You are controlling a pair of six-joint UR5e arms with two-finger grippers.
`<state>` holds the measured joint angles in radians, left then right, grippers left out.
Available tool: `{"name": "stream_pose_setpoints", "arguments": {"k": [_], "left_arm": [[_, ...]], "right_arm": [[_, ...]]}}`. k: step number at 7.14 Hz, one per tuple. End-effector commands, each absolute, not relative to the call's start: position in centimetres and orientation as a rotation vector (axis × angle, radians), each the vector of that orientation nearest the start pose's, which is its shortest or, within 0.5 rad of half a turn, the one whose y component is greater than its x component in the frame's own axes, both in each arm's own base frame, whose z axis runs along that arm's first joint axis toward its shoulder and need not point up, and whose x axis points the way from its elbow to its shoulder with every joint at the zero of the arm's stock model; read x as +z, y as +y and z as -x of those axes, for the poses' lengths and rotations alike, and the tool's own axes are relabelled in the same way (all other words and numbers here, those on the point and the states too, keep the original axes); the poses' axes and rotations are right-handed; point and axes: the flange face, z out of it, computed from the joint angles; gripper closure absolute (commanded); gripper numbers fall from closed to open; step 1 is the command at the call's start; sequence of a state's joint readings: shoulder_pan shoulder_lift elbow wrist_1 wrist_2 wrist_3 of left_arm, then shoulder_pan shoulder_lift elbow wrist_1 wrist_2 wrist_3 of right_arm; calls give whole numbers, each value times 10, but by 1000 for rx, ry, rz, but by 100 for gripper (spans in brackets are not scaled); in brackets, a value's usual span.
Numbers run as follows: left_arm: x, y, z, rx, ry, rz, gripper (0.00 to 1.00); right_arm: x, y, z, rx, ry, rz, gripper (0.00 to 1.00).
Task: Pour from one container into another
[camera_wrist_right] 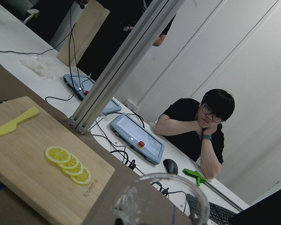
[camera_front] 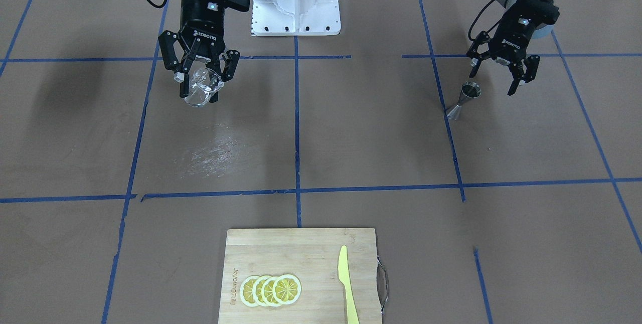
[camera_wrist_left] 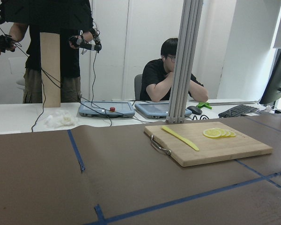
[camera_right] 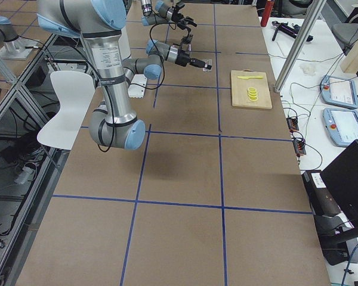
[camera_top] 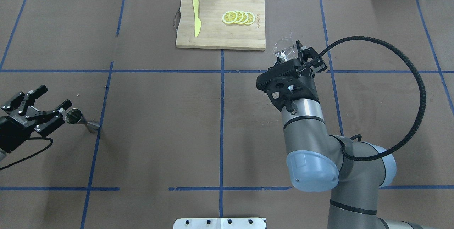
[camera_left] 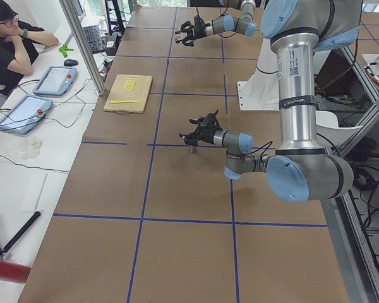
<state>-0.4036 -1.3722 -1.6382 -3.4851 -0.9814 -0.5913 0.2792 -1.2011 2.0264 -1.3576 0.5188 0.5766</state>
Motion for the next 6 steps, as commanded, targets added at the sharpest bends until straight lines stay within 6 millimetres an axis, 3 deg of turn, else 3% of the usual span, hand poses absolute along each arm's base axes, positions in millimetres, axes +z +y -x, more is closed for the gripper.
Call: {"name": "stream_pose_setpoints", "arguments": {"k": [1,3,4,6], "left_arm": [[523,-374,-186,135,947,-1397,0],[521,-433,-113,235,869,-1234,0],[526,-440,-90,208,839,-1230,0],[514,-452,-77,179,776,-1305,0]], "right_arm": [[209,-353,433,-63,-187,-1303,100],[208,-352,433,-63,-189,-1304,100],[208,-352,433,-63,-189,-1304,100],[210,-352,433,-65,-187,-1303,100]]}}
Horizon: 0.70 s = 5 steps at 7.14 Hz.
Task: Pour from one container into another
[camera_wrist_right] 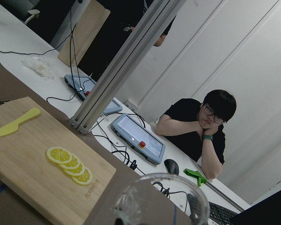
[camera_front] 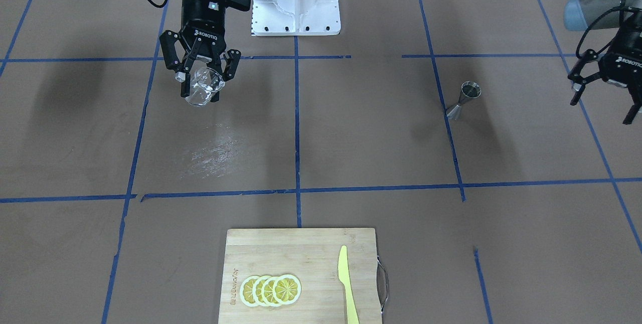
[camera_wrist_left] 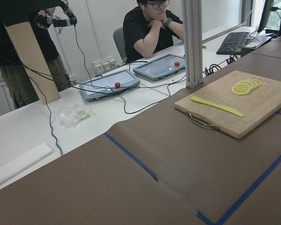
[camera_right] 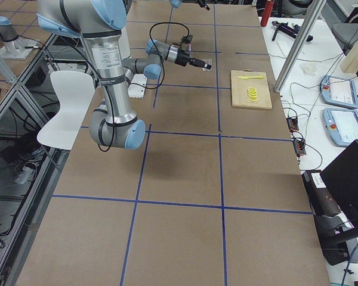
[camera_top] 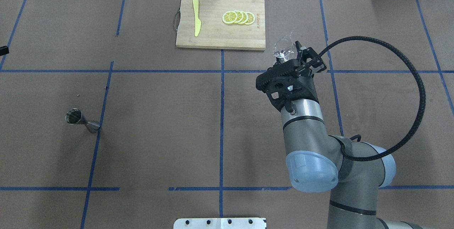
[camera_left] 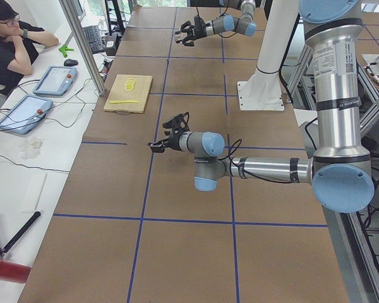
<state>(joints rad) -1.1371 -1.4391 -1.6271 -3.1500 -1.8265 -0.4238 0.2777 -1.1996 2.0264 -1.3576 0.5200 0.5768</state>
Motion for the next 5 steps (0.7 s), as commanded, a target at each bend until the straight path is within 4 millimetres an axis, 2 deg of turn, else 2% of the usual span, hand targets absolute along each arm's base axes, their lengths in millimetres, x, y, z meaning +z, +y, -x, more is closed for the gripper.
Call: {"name": "stream_pose_setpoints", "arguments": {"k": [1,2,3,4,5], "left_arm": [[512,-455,-77,179,775,-1311,0],[515,-455,-69,179,760,-1311,0],[534,-454,-67,250,711,-1283,0],[565,-455,-68,246,684,-1172,0],[588,-461,-67,245,678,-999,0]], "right_arm": [[211,-352,433,-63,-188,-1302,100],[211,-353,432,-59,-188,-1301,100],[211,-352,433,-60,-189,-1301,100],[211,-352,433,-60,-189,-1301,100],[211,-352,433,-60,-189,-1301,100]]}}
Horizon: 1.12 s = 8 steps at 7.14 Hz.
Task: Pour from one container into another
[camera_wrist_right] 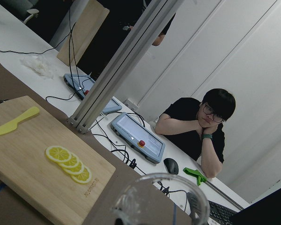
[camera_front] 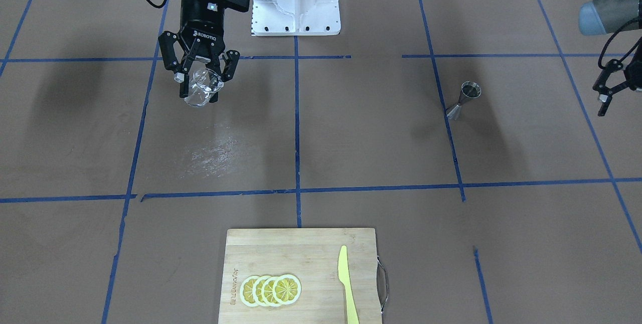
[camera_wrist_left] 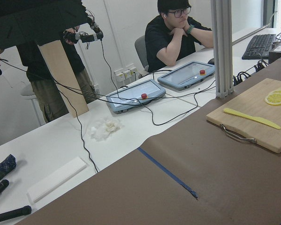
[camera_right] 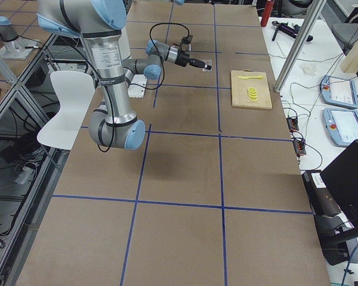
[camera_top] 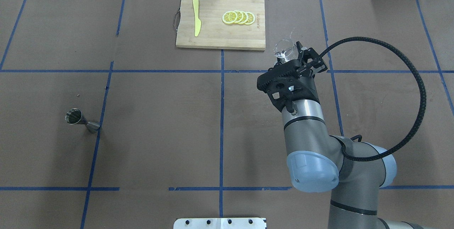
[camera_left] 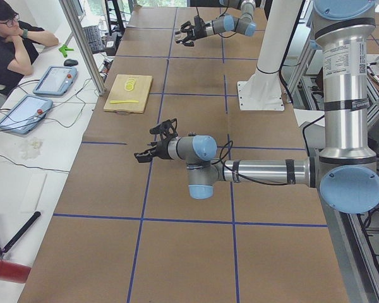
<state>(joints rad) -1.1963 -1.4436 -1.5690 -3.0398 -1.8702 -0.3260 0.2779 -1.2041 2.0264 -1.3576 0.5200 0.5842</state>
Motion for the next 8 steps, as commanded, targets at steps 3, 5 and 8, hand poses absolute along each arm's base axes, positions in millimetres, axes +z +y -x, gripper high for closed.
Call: {"name": "stream_pose_setpoints", "arguments": {"k": [3,5,8], "left_arm": [[635,-463,-3,243,770,-570,0],[673,-463,30,245,725,-310,0],[659,-489,60,71,853,-85,0]], "right_arm": [[212,-352,433,-61,-188,-1301,100],[211,-352,432,-39,-220,-1311,100],[222,-349,423,14,-307,-1339,100]]}}
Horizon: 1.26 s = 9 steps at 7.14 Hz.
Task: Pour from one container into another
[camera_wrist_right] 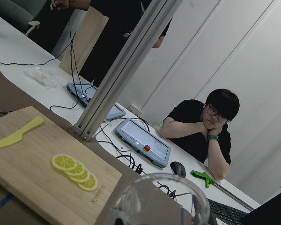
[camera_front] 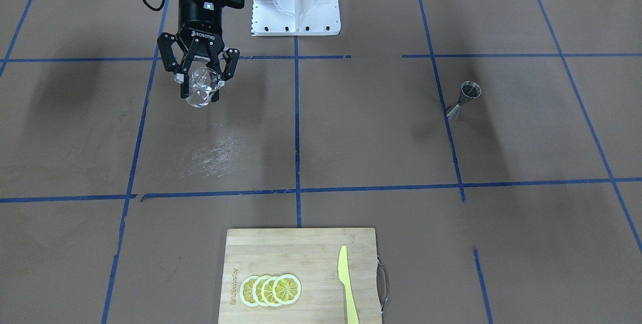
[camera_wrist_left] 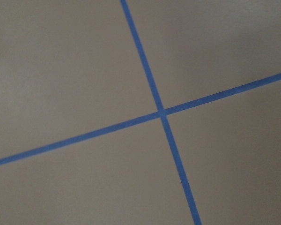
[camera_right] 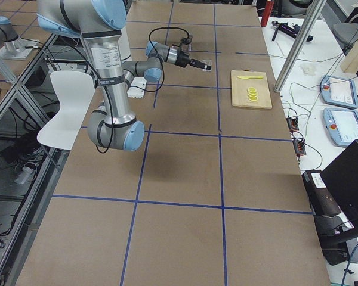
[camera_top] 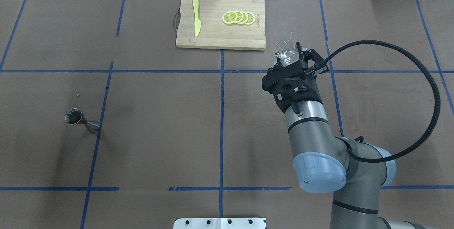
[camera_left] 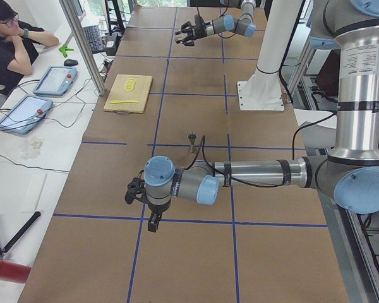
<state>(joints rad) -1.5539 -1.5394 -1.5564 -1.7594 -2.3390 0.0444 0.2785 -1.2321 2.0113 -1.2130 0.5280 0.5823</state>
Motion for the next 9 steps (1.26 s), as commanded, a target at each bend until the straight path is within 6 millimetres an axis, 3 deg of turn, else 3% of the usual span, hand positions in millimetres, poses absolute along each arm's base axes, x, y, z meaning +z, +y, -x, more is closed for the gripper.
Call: {"name": "stream_pose_setpoints", "arguments": {"k": [1,3,5,6,8,9], "left_arm": [[657,-485,59,76,867,-92,0],[658,-486,60,95,856,-133,0],[657,-487,60,103,854,-152,0],[656,-487,60,104,854,-154,0],[655,-488,60,105,854,-157,0],[654,-487,60,106,855,-158,0]], "right_arm": [[232,-348,416,37,-333,-1350,100],[283,-344,394,50,-329,-1349,100],[348,-334,362,95,-366,-1328,100],[365,-332,356,176,-421,-1297,100],[393,-332,364,365,-577,-1196,100],[421,-334,373,442,-603,-1155,100]]}}
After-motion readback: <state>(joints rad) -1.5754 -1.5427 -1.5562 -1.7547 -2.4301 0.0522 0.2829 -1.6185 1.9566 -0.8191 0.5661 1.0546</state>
